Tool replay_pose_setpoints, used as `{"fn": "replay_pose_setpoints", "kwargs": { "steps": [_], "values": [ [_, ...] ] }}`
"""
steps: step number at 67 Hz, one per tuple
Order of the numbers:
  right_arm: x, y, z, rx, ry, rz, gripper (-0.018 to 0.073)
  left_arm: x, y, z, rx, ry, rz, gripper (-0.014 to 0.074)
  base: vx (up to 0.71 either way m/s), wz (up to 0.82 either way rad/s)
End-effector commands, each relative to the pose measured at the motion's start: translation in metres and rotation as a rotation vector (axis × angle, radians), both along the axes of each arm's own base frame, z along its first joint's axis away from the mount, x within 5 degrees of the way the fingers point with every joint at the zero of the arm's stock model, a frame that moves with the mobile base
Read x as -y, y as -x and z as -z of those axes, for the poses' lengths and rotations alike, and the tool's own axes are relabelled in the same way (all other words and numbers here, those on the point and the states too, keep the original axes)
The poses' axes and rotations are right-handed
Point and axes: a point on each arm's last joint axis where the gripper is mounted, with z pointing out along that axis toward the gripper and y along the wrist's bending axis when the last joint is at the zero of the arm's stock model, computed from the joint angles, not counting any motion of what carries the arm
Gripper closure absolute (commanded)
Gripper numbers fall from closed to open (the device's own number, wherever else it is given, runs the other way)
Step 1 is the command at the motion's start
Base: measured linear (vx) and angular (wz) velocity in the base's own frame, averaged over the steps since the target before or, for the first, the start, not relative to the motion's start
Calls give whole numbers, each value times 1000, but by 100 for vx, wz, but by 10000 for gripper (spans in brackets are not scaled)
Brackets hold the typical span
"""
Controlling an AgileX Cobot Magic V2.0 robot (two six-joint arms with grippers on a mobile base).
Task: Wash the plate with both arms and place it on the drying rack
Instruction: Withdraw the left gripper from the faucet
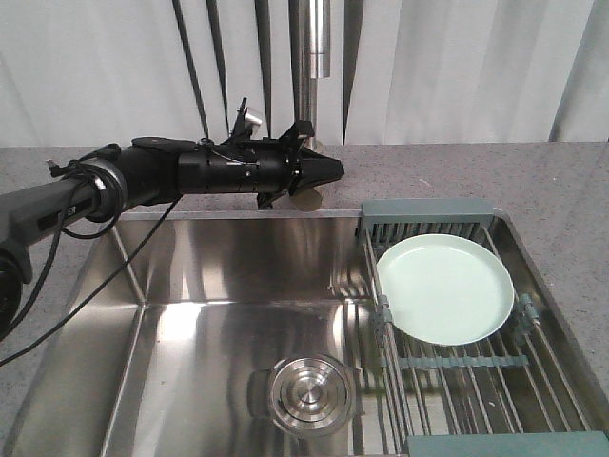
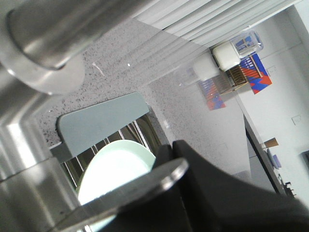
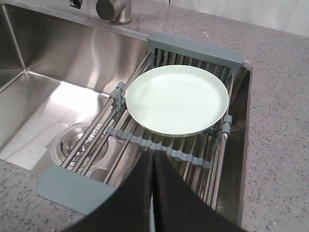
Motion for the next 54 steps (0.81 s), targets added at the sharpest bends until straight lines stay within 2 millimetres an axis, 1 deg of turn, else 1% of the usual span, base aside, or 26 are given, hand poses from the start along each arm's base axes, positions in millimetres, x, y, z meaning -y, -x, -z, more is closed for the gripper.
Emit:
{"fn": "replay_pose_setpoints", "kwargs": {
  "steps": [1, 10, 16, 19, 28, 35, 41, 46, 50, 54],
  "values": [
    [0, -3, -13, 79, -15, 11, 564, -12, -8, -55, 56, 160, -132, 603, 0, 0],
    [0, -3, -13, 79, -15, 11, 564, -10, 3, -71, 89, 182, -56, 603, 0, 0],
    [0, -3, -13, 79, -15, 11, 564, -11, 11, -83, 81, 155, -24, 603, 0, 0],
    [0, -3, -13, 79, -15, 11, 564, -14, 14, -88, 64, 120, -20, 603, 0, 0],
    [0, -3, -13, 79, -15, 11, 564, -26, 28, -97, 58, -99, 26, 603, 0, 0],
    [0, -3, -13, 79, -15, 11, 564, -45, 45, -114, 77, -295, 59, 603, 0, 0],
    [0, -3, -13, 79, -15, 11, 564, -66, 62, -129, 96, -507, 61, 603, 0, 0],
    [0, -3, -13, 79, -15, 11, 564, -86, 82, -150, 137, -679, 17, 603, 0, 0],
    [0, -3, -13, 79, -15, 11, 564, -99, 101, -160, 164, -777, -14, 603, 0, 0],
    [0, -3, -13, 82, -15, 12, 564, -108, 120, -168, 191, -835, -44, 603, 0, 0]
  ]
}}
